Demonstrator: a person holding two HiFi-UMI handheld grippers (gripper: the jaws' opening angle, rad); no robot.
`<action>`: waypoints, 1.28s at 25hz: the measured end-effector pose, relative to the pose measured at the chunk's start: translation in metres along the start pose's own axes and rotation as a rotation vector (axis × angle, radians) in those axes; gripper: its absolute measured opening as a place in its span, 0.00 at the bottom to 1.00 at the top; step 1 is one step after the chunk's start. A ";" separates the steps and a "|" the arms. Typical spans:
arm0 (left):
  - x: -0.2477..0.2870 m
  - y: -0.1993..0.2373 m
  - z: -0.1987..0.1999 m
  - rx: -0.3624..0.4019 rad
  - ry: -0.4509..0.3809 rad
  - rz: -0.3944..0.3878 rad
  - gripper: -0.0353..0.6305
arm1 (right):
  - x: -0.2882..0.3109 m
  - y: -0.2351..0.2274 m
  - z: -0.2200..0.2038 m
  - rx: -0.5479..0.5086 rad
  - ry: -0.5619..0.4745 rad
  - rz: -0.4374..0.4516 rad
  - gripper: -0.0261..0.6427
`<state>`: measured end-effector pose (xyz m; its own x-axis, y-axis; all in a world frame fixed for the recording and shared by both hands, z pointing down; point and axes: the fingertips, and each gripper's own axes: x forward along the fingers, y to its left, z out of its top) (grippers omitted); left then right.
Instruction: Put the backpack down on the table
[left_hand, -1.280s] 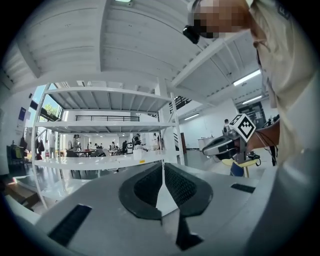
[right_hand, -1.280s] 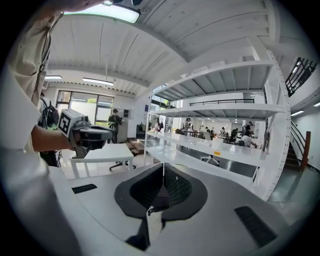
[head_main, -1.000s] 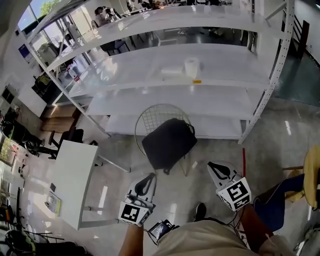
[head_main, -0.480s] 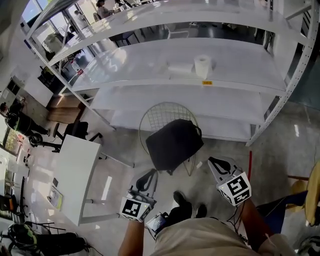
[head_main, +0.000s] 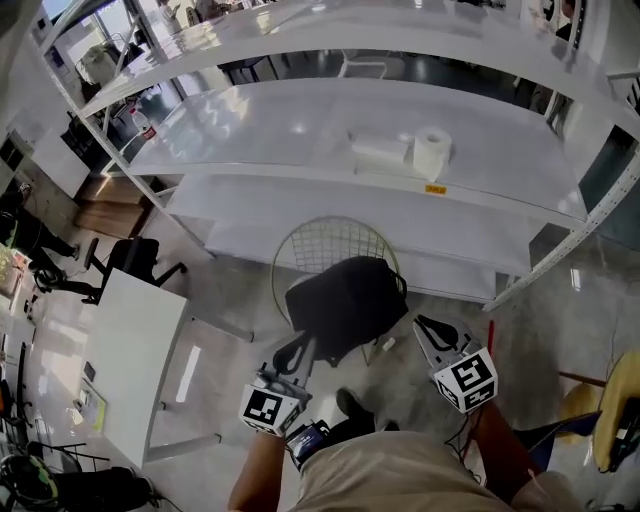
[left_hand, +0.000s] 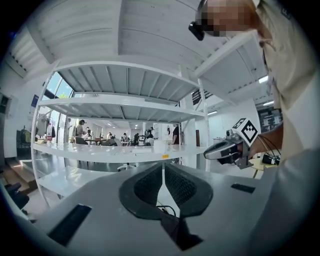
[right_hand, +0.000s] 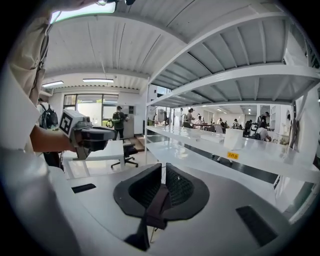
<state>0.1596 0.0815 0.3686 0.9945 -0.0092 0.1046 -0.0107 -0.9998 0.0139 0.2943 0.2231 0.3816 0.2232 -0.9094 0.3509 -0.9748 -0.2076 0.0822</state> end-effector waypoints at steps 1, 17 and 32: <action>0.006 0.008 -0.002 -0.007 -0.004 -0.007 0.09 | 0.010 -0.002 0.002 0.001 0.005 -0.005 0.08; 0.123 0.082 -0.062 -0.052 0.133 -0.088 0.09 | 0.127 -0.067 -0.057 0.149 0.132 -0.020 0.09; 0.314 0.104 -0.239 -0.044 0.424 -0.224 0.33 | 0.249 -0.151 -0.240 0.285 0.373 0.009 0.30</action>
<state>0.4455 -0.0219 0.6401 0.8424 0.2225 0.4907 0.1857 -0.9748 0.1232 0.4977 0.1151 0.6806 0.1492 -0.7308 0.6661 -0.9268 -0.3381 -0.1634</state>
